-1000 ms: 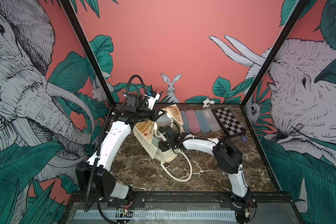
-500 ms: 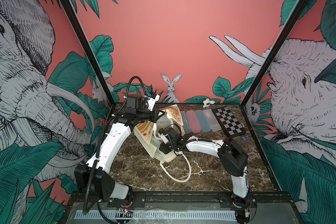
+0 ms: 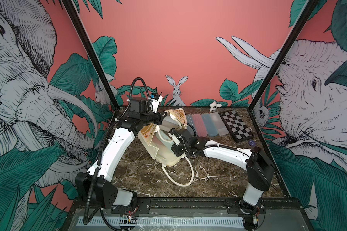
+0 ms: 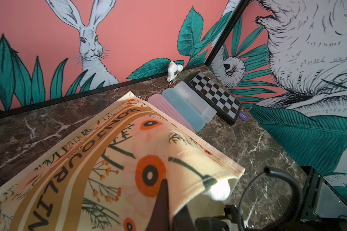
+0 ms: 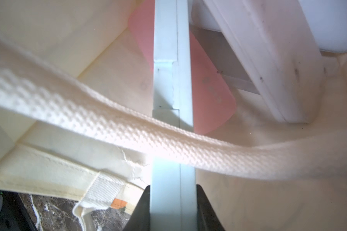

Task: Take out the pencil case from the canvas bag
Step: Pick up the pencil case from the canvas bag.

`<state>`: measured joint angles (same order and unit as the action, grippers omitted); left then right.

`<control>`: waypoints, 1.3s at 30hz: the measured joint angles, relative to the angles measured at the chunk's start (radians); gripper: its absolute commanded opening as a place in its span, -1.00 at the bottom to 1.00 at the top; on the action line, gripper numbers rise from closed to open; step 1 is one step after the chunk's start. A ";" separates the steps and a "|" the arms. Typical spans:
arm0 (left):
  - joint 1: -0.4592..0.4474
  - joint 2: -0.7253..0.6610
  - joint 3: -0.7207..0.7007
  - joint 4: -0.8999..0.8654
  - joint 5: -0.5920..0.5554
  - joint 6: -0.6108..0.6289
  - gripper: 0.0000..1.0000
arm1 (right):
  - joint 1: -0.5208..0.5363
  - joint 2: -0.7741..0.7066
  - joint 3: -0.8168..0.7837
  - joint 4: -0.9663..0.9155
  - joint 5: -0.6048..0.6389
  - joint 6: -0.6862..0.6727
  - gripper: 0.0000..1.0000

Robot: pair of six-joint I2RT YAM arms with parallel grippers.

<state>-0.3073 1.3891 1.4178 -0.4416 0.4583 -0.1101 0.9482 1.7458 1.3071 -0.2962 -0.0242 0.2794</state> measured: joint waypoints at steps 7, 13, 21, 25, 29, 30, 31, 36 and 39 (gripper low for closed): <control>-0.001 0.000 0.001 0.009 -0.083 -0.018 -1.00 | 0.000 -0.106 -0.082 -0.023 -0.012 -0.056 -0.70; -0.002 0.000 0.003 0.023 -0.175 -0.042 -1.00 | 0.000 -0.202 -0.149 -0.054 -0.060 -0.113 -0.70; -0.002 0.000 0.005 0.037 -0.317 -0.082 -1.00 | 0.000 -0.309 -0.231 -0.091 -0.067 -0.151 -0.71; -0.002 0.000 0.005 0.044 -0.377 -0.103 -1.00 | 0.000 -0.364 -0.276 -0.092 -0.058 -0.152 -0.71; -0.002 -0.001 0.005 0.046 -0.430 -0.117 -1.00 | 0.000 -0.421 -0.325 -0.098 -0.042 -0.142 -0.73; -0.002 -0.001 0.005 0.047 -0.443 -0.121 -1.00 | 0.000 -0.439 -0.341 -0.098 -0.035 -0.134 -0.74; -0.002 -0.002 0.005 0.048 -0.457 -0.125 -1.00 | 0.000 -0.456 -0.357 -0.098 -0.030 -0.127 -0.75; -0.002 -0.020 0.001 0.042 -0.523 -0.137 -1.00 | 0.000 -0.555 -0.445 -0.099 0.034 -0.067 -0.85; -0.002 -0.037 -0.006 0.031 -0.550 -0.144 -1.00 | 0.000 -0.609 -0.483 -0.100 0.105 -0.021 -0.91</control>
<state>-0.3088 1.3521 1.4120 -0.4110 -0.0917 -0.2539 0.9482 1.1366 0.8242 -0.3965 0.0803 0.2584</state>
